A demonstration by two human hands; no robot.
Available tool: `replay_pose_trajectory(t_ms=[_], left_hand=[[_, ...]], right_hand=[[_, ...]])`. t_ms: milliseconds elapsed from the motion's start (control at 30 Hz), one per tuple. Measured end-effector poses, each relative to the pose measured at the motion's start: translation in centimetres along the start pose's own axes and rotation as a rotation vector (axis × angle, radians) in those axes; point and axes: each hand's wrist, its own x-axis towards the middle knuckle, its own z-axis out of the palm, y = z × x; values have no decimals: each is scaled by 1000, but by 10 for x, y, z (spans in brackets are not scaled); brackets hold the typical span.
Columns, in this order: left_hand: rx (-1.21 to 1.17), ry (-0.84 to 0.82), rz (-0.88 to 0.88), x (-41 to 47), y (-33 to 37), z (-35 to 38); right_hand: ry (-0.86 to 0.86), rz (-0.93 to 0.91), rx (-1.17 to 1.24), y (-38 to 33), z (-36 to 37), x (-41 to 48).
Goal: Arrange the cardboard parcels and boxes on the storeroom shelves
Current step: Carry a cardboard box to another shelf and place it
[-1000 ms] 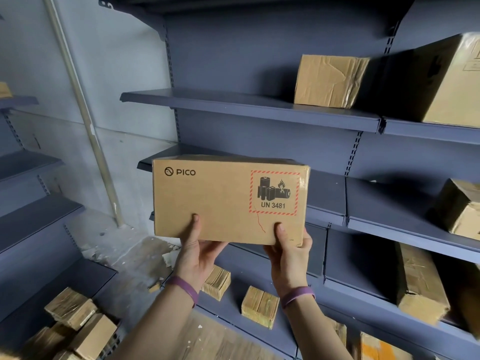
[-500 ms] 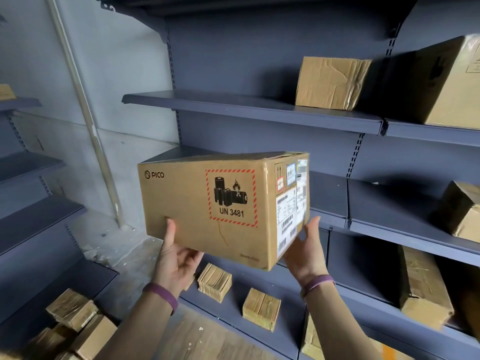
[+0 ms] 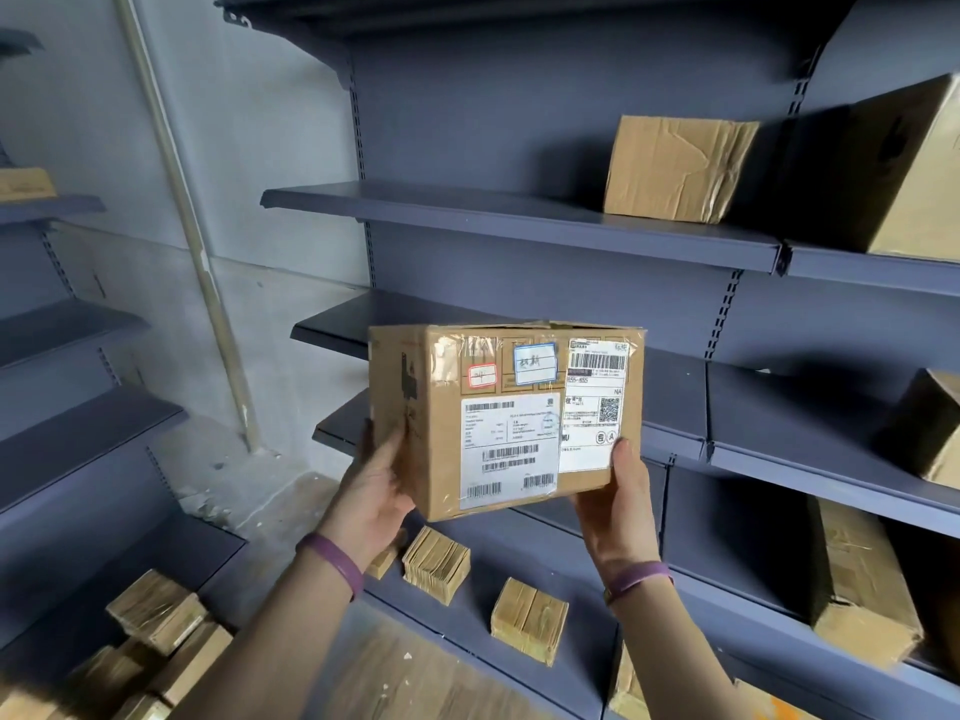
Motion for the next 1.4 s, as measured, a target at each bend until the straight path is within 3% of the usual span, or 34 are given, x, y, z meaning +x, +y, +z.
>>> replay_pose_trajectory(t_ms=[267,400,533,700,933,1133,1267,1400], left_hand=[[306,-102,71,-11,4,5],[398,-18,138,-11,11,11],[354,29,129,-11,19,5],[288,65,104,-10,19,-6],[332,3,45,-10,26,-18],[370,-77,-17,-2,37,-30],[294,-34,-125,7,51,-37],[368,-44,-187,14,55,-46]], right_hand=[[53,35,-52,11,-2,-6],[1,87,-73,12,-4,-11],[-94,60,-336,1,-4,-12],[-42,-66,-562,-12,9,-8],[-53,39,-577,-5,12,5],[41,65,-583,-4,20,-1],[34,54,-612,-1,40,-21],[92,91,-563,12,51,-40]])
